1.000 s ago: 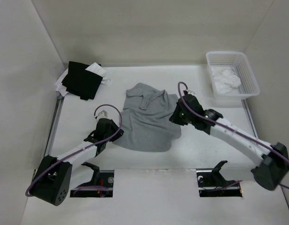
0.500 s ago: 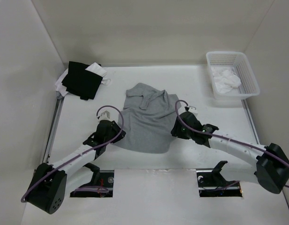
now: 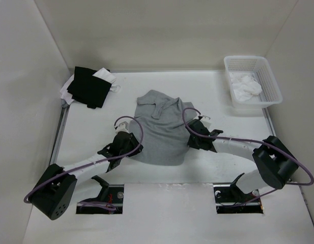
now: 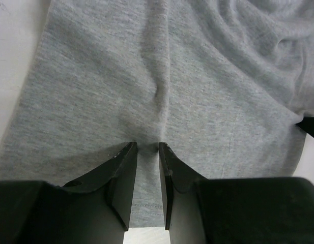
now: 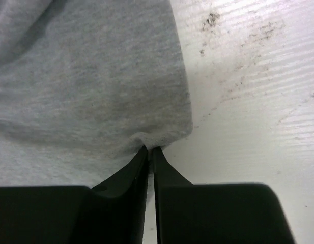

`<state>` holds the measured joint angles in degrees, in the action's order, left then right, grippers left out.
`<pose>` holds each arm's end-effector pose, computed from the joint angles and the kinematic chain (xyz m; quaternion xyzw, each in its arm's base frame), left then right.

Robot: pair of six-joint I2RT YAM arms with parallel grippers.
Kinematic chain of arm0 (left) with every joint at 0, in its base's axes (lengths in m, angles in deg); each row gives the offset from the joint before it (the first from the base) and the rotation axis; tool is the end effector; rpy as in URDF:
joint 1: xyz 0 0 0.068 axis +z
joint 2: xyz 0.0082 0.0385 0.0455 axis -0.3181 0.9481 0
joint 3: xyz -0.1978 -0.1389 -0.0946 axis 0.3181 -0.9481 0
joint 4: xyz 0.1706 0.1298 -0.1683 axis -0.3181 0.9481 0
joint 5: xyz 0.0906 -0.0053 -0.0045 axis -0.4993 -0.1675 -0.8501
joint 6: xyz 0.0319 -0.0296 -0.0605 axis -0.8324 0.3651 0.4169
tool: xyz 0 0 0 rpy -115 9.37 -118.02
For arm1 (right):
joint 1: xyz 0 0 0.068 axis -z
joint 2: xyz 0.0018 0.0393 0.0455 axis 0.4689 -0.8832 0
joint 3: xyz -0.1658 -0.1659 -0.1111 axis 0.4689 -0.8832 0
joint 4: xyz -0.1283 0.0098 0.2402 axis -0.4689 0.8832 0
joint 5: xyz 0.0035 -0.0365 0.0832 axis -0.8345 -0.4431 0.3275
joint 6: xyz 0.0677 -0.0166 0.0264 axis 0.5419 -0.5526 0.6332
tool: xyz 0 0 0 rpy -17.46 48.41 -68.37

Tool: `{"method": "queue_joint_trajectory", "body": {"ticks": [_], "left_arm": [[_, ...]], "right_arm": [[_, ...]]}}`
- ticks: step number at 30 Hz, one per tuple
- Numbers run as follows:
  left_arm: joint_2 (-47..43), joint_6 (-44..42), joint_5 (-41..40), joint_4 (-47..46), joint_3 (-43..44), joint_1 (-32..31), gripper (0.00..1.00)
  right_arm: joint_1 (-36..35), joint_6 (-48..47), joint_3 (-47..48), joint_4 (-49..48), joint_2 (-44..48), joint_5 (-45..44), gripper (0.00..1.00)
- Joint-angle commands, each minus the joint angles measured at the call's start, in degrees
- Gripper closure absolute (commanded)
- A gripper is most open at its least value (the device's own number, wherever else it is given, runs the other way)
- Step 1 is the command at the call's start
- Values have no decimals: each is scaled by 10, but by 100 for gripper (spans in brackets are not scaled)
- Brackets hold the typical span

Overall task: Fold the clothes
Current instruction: Flatten the tank top out

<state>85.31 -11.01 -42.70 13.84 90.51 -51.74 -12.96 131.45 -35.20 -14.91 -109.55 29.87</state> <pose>0.1939 -0.1202 0.0992 -0.1347 0.8971 -0.2421 0.3442 0.2292 0.1732 0.1142 0.1301 0.9436 0.0864 0.2919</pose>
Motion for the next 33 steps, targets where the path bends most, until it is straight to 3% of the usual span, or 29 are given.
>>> {"method": "queue_joint_trajectory", "body": {"ticks": [1,7,12,15,18,20,27,30,32,33], "left_arm": [[16,3,-4,-47,-5,5,77],[4,-3,2,-50,-1,26,77],[13,-7,2,-29,2,69,77],[15,-10,10,-28,4,92,77],[25,-14,16,-31,10,109,77],[29,-15,16,-31,13,113,77],[47,-20,9,-33,26,136,77],[37,-20,6,-28,23,146,77],[20,-17,5,-27,17,146,77],[9,-16,4,-27,15,143,77]], "right_arm": [[-3,5,16,6,1,-14,94],[-67,-9,91,248,165,53,96],[-95,-34,218,370,180,88,94],[-52,-101,228,337,126,121,93],[25,-152,207,196,-7,169,94],[37,-156,221,151,-56,179,94],[84,-177,411,86,-251,186,93],[93,-177,447,85,-273,180,80],[97,-176,373,46,-212,153,62],[97,-174,340,29,-184,143,59]]}}
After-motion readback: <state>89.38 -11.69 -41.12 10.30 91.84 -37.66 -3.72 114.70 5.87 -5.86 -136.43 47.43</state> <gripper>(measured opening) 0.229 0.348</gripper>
